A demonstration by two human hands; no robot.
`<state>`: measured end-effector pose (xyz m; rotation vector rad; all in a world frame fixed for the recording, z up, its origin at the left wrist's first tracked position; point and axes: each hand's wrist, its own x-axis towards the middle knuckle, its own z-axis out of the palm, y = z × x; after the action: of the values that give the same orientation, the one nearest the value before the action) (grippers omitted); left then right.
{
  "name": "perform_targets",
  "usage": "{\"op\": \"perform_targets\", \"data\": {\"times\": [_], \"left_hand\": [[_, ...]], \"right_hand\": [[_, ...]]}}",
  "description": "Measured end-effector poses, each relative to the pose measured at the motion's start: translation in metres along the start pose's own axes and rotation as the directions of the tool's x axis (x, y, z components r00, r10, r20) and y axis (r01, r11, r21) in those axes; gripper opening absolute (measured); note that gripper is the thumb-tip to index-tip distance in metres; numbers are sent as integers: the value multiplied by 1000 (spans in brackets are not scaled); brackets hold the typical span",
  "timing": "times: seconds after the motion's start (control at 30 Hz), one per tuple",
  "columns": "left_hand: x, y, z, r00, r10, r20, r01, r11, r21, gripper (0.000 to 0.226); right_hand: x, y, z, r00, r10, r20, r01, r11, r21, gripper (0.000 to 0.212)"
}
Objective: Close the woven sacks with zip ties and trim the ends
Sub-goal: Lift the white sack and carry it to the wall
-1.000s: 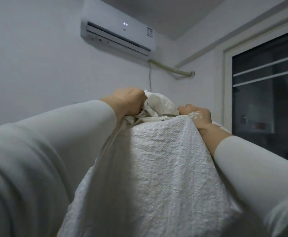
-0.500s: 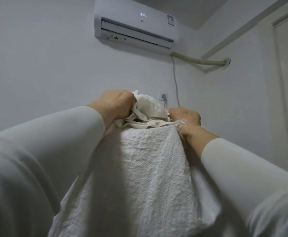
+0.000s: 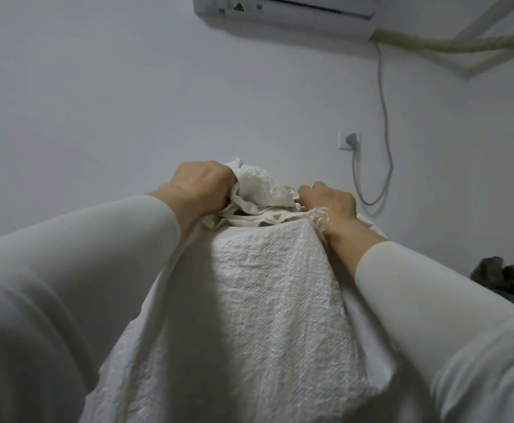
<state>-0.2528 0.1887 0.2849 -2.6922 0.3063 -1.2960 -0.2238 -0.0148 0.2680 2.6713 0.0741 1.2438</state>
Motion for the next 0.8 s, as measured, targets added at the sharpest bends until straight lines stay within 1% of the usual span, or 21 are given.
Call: {"op": "perform_targets", "data": {"times": [0.1, 0.17, 0.27, 0.37, 0.43, 0.5, 0.57, 0.6, 0.63, 0.67, 0.7, 0.73, 0.77, 0.8], "left_hand": [[20, 13, 31, 1000, 7, 6, -8, 999, 39, 4], [32, 20, 51, 1000, 4, 20, -6, 996, 84, 12], [46, 32, 85, 999, -13, 44, 9, 995, 103, 14], [47, 44, 129, 991, -29, 131, 16, 995, 99, 17], [40, 53, 160, 979, -41, 202, 30, 998, 58, 19], [35, 59, 186, 973, -70, 221, 72, 997, -2, 20], [37, 60, 200, 956, -124, 264, 168, 974, -153, 27], [40, 58, 206, 938, -138, 316, 234, 929, -286, 37], [42, 56, 208, 911, -137, 389, 316, 837, -446, 52], [43, 54, 208, 879, -113, 463, 405, 689, -601, 71], [41, 54, 205, 852, -92, 515, 482, 520, -705, 86], [38, 54, 201, 838, -75, 541, 523, 394, -756, 94], [32, 55, 195, 841, -64, 538, 522, 360, -773, 97], [23, 57, 189, 854, -78, 514, 489, 455, -744, 101]], "right_hand": [[18, 12, 36, 1000, -3, 8, 3, 1000, 9, 31], [28, 19, 59, 1000, 2, 14, -2, 1000, 18, 31], [39, 28, 97, 999, 34, 28, -34, 999, 5, 29], [36, 32, 139, 994, 56, 91, -55, 998, -16, 30], [26, 29, 166, 987, 53, 153, -51, 999, -17, 30], [18, 27, 185, 983, 54, 176, -52, 999, -17, 31], [21, 28, 191, 980, 56, 192, -58, 998, 1, 33], [22, 29, 192, 973, 61, 222, -65, 998, 14, 35], [23, 30, 193, 961, 71, 269, -86, 995, 44, 36], [22, 31, 196, 945, 82, 318, -118, 989, 95, 39], [20, 33, 201, 925, 89, 370, -160, 973, 167, 42], [16, 35, 207, 902, 89, 422, -206, 949, 241, 46], [12, 36, 213, 879, 81, 470, -241, 926, 290, 49], [10, 38, 222, 855, 72, 514, -263, 914, 310, 51]]}}
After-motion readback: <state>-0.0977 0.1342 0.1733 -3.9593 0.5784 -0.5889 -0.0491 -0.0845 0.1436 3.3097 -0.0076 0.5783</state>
